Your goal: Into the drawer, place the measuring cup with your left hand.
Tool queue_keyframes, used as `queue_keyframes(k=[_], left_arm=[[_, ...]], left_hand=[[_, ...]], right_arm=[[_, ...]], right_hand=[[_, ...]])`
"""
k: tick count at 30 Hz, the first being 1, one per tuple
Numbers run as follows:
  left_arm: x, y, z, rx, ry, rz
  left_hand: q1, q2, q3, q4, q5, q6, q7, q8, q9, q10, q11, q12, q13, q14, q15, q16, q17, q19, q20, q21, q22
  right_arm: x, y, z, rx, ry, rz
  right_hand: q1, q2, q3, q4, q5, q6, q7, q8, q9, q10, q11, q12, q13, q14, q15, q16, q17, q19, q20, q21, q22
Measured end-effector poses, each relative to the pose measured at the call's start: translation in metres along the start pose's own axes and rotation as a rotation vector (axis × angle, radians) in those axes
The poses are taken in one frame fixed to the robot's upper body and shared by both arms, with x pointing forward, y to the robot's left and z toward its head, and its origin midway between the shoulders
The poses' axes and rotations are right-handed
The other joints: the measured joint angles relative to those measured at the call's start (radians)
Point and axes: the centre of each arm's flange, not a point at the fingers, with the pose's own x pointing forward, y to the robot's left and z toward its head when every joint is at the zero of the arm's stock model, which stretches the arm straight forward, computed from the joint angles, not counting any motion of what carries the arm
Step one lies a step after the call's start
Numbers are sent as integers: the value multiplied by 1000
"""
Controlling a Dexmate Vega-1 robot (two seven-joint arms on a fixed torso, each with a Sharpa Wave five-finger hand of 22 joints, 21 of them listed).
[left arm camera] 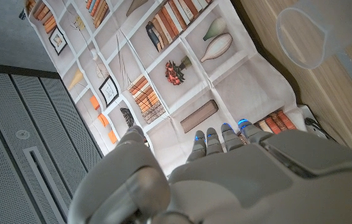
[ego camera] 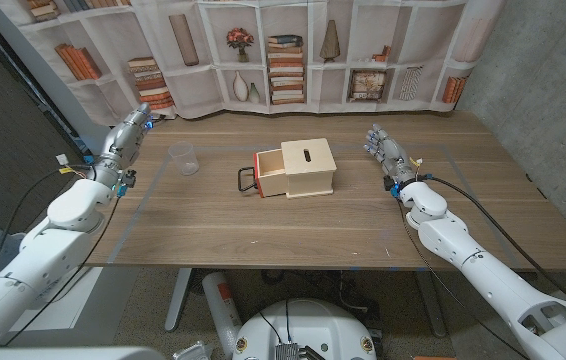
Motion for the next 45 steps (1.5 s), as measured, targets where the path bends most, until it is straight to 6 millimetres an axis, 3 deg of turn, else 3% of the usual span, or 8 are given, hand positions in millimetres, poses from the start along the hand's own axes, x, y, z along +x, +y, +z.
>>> queue_keyframes(k=[17,45], left_arm=[[2,20,-8,21,35,13],[16,17,-23,147,65,57]], left_hand=[[4,-4,-4,-4,8,11,0,0,0,11,0,0,0,18,-3,0,0,10,0,0,0],[40,-29,-12,-35,26,36,-14,5,0,36,-14,0,0,32,-7,0,0,10,0,0,0]], right_arm=[[6,9,5,-20,5,14],[11,12,3,-29,19,18]], right_hand=[[0,0,0,0,0,0,0,0,0,0,0,0,0,0,0,0,0,0,0,0,0],[-4,4,-4,-4,0,6,-6,0,0,0,0,0,0,0,0,0,0,0,0,-4,0]])
